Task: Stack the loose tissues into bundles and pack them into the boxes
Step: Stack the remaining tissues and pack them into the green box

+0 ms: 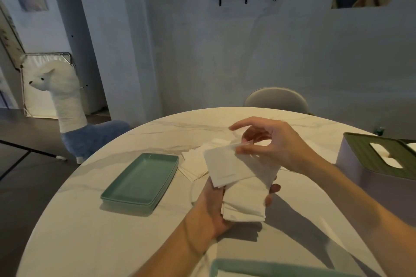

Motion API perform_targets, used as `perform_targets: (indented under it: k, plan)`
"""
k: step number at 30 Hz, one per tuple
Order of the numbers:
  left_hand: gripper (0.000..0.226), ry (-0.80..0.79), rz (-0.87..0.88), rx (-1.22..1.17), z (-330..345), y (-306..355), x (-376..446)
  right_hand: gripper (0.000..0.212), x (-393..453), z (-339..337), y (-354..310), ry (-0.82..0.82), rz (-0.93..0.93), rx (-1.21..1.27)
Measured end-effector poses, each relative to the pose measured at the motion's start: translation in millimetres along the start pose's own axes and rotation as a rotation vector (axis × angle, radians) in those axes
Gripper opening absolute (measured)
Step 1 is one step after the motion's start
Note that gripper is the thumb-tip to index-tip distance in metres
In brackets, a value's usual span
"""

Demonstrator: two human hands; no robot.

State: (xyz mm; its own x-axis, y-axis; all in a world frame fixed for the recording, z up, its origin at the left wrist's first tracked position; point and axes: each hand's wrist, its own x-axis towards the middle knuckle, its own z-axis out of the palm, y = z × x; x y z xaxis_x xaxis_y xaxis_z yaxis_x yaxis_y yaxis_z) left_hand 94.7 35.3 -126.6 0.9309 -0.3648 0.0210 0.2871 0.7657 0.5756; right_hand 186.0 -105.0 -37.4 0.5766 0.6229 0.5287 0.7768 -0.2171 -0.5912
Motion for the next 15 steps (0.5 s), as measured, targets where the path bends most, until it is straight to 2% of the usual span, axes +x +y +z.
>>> perform_targets:
  k: [2,5,7,10,13,15]
  plan:
    - [0.045,0.097,0.021,0.003,1,0,2,0.027,1,-3,0,0.004,0.019,0.008]
    - [0.042,0.134,0.031,0.048,8,2,4,0.023,3,-16,-4,-0.019,0.060,0.067]
    - [0.052,0.175,0.015,0.078,8,3,3,0.030,1,-28,-8,-0.075,0.067,0.244]
    - [0.062,0.215,0.016,0.077,8,5,1,0.027,-2,-39,-19,-0.123,0.083,0.494]
    - [0.071,0.233,0.038,0.110,15,4,0,0.026,-3,-41,-25,-0.224,0.080,0.490]
    - [0.090,0.220,0.029,0.092,15,6,0,0.032,-4,-37,-27,-0.334,0.081,0.342]
